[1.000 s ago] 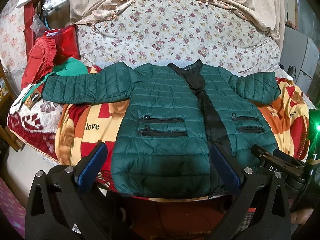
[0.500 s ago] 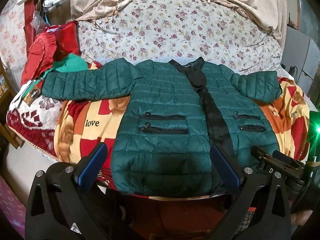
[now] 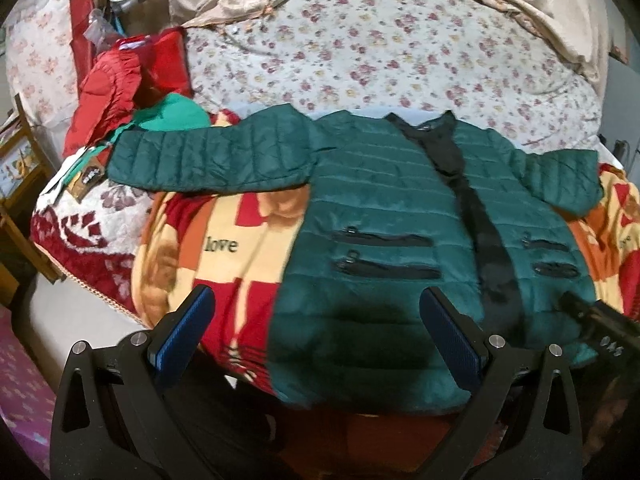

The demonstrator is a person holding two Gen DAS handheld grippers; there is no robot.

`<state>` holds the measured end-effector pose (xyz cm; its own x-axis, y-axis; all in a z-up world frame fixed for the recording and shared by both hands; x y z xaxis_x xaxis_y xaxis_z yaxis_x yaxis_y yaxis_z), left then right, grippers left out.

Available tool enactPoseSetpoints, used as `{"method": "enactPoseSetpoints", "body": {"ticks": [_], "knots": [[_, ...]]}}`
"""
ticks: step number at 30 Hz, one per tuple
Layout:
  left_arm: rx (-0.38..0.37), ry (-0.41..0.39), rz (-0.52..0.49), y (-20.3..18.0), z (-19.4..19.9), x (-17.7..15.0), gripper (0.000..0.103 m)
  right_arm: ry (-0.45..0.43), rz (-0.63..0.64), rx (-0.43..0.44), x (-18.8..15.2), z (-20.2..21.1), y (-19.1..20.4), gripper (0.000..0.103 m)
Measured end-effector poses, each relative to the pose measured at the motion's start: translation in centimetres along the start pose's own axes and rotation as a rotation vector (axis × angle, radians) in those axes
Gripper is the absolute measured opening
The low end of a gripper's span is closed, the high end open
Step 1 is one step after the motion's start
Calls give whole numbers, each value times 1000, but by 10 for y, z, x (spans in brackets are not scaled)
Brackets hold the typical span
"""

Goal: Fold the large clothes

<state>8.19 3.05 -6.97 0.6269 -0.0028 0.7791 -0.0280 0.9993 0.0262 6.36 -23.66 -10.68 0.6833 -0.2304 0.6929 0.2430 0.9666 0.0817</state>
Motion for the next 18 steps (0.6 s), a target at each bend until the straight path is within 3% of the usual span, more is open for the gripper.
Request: {"method": "enactPoseSetpoints", "body": {"ticks": [4, 12, 18], "knots": [[71, 9, 57, 40, -15, 6, 103, -2, 31, 15, 12, -10, 10, 76], [319, -8, 216, 160, -41, 29, 103, -16, 75, -4, 27, -41, 17, 76], [354, -7, 390, 239, -59, 51, 103, 6, 52, -18, 30, -59, 14, 76]]}}
Point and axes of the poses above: each gripper's, at about its wrist camera, not at the fingertips, and z roughly against the way its jaws point, y to its left, x to its top, the point moved 7 cm from there along -z, roughly the way its jaws point, and after that the axes turned 6 degrees about -y, right-handed, at the moved point
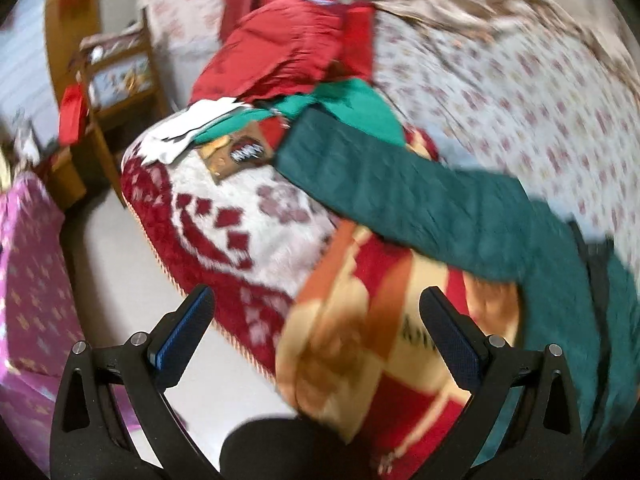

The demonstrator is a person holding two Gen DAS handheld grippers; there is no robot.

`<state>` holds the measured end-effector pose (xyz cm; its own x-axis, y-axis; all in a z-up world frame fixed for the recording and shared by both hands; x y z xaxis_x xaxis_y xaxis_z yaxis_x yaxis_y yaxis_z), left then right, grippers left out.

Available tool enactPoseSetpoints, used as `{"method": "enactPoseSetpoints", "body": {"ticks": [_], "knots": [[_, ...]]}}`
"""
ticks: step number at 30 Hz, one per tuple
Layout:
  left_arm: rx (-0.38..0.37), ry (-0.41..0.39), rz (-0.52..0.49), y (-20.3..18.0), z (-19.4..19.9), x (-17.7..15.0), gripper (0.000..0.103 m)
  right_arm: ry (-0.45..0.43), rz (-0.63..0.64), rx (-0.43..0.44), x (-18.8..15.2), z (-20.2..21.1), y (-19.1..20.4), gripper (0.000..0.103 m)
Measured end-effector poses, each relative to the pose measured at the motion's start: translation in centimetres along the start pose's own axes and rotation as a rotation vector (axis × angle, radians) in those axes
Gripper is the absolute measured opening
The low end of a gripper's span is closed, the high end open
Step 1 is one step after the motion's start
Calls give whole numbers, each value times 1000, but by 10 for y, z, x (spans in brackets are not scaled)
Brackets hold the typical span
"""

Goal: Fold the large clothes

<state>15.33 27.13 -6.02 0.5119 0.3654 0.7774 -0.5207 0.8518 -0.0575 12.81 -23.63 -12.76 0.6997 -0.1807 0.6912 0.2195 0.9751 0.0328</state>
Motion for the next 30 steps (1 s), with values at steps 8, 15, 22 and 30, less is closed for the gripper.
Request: {"method": "enactPoseSetpoints", "body": {"ticks": [8, 15, 22, 30], "knots": [[-30, 7, 116, 26, -67, 63, 102, 43, -15, -23, -10, -18, -8, 76], [-85, 109, 147, 32, -139, 74, 96, 62, -23, -36, -15, -31, -15, 76], [-105, 184, 259, 33, -188, 69, 92, 49, -13, -43, -12, -39, -14, 77], [95, 119, 38, 13, -192, 77, 22, 50, -11, -68, -11, -50, -19, 77]]}}
Point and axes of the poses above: each gripper's, at about its wrist camera, not at the fingertips, and z roughly against the way its jaws point, y to its left, x to its top, the point moved 7 cm from there along -z, roughly the way its jaws point, and after that the axes turned 6 degrees about -y, right-handed, at the moved point
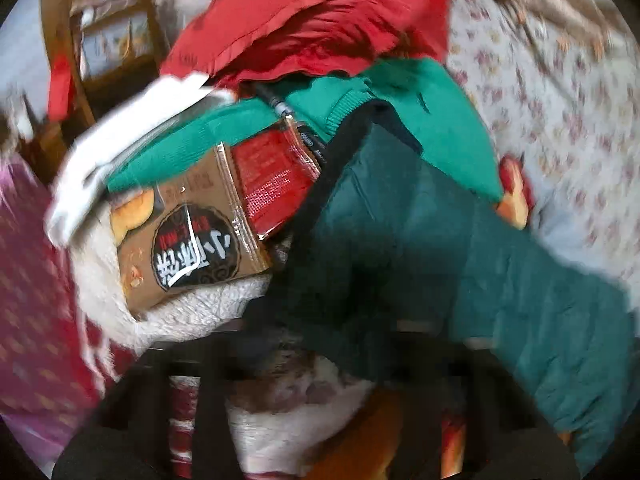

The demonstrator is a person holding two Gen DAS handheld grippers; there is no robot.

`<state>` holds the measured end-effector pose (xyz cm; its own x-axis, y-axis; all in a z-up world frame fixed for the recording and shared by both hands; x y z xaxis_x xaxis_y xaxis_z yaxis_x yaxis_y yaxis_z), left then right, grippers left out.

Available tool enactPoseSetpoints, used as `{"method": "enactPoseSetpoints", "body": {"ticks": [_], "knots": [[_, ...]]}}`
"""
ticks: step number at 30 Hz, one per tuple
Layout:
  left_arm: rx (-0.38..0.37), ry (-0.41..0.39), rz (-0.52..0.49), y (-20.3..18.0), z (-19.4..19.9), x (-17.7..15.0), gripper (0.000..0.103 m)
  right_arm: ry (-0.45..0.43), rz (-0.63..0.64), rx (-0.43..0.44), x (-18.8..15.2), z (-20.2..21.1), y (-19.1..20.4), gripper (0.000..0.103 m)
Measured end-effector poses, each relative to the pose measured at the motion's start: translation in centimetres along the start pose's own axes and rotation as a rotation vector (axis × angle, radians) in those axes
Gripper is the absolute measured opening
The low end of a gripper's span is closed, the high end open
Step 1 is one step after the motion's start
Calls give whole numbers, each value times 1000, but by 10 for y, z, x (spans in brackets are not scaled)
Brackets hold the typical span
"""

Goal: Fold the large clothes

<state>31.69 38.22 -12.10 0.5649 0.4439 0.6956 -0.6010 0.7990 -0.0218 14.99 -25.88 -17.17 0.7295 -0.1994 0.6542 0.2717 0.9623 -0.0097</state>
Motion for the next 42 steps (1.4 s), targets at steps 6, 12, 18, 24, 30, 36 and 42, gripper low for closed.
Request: {"method": "enactPoseSetpoints", "body": {"ticks": [6, 12, 18, 24, 30, 36, 42], "knots": [[-76, -73, -20, -31, 54, 1, 15, -6, -11, 23, 1, 4, -3, 77], [-376, -137, -148, -125, 148, -18, 15, -12, -74, 70, 2, 12, -7, 77], [-626, -63, -286, -230, 201, -75, 15, -26, -101, 96, 2, 23, -11, 77], [-727, 63, -395, -294, 206, -159, 16, -22, -134, 122, 3, 23, -17, 77], [-656, 32, -583, -310, 192, -224, 27, -53, -150, 161, 14, 26, -13, 77], [-835, -108, -600, -280, 236, -222, 70, -102, -130, 238, 53, 33, 17, 77], [-978, -171, -551, -248, 268, -203, 83, 19, -139, 388, 78, 3, 72, 77]]}}
Point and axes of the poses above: each gripper's, at about its wrist camera, not at the fingertips, and z roughly against the way its jaws point, y to its left, x to its top, the point moved 7 cm from there along -z, roughly the way its jaws point, and after that the axes turned 6 degrees about -y, right-handed, at the moved point
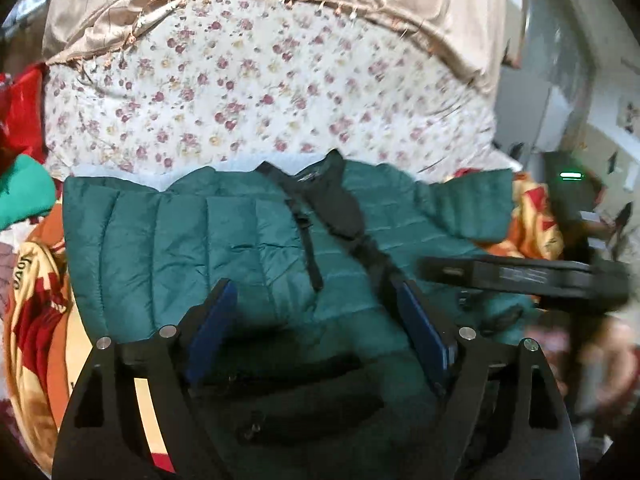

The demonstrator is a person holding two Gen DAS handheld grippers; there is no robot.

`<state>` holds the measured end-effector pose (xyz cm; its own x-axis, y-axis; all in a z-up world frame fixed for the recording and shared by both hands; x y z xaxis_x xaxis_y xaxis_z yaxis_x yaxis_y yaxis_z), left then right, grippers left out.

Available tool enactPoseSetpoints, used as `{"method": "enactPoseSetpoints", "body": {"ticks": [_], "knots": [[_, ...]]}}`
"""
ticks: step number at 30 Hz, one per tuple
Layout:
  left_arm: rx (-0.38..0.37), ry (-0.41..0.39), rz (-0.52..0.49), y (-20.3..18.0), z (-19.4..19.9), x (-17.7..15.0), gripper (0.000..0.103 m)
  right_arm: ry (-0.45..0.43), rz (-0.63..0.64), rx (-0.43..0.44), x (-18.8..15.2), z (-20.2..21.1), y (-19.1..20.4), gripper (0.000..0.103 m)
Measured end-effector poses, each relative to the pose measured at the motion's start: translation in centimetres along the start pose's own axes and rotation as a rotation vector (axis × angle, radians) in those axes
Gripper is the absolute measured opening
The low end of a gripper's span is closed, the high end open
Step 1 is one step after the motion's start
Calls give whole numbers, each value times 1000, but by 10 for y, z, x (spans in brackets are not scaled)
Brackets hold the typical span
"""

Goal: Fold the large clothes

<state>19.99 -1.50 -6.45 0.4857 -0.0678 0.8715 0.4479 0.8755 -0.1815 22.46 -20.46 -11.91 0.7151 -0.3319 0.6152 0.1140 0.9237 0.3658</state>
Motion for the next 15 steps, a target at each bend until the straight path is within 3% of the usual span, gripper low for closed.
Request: {"method": "enactPoseSetpoints", "body": {"ticks": [2, 5, 11, 14, 15], "knots": [[19, -31, 32, 16, 11, 6, 83, 46, 2, 31, 1, -21, 16, 77], [123, -66, 87, 51, 17, 12, 83, 106, 14, 57, -3, -49, 34, 77], [307, -84, 355, 148, 22, 6, 83, 200, 50, 91, -4, -115, 72, 77], [344, -72, 469, 176, 23, -5, 83, 259, 69, 130, -7, -131, 88, 33], [359, -58, 499, 184, 20, -10, 83, 288, 65, 147, -7, -132, 91, 23]]}}
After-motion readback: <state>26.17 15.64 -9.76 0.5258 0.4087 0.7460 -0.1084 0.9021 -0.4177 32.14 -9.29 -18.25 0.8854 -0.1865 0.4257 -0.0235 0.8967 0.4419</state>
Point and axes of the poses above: each gripper's, at about its wrist camera, not at the fingertips, and z roughly against the way its jaws point, y to its left, x to its top, the point moved 7 cm from there along -z, roughly the way its jaws point, and after that the axes turned 6 degrees about -y, right-handed, at the moved point
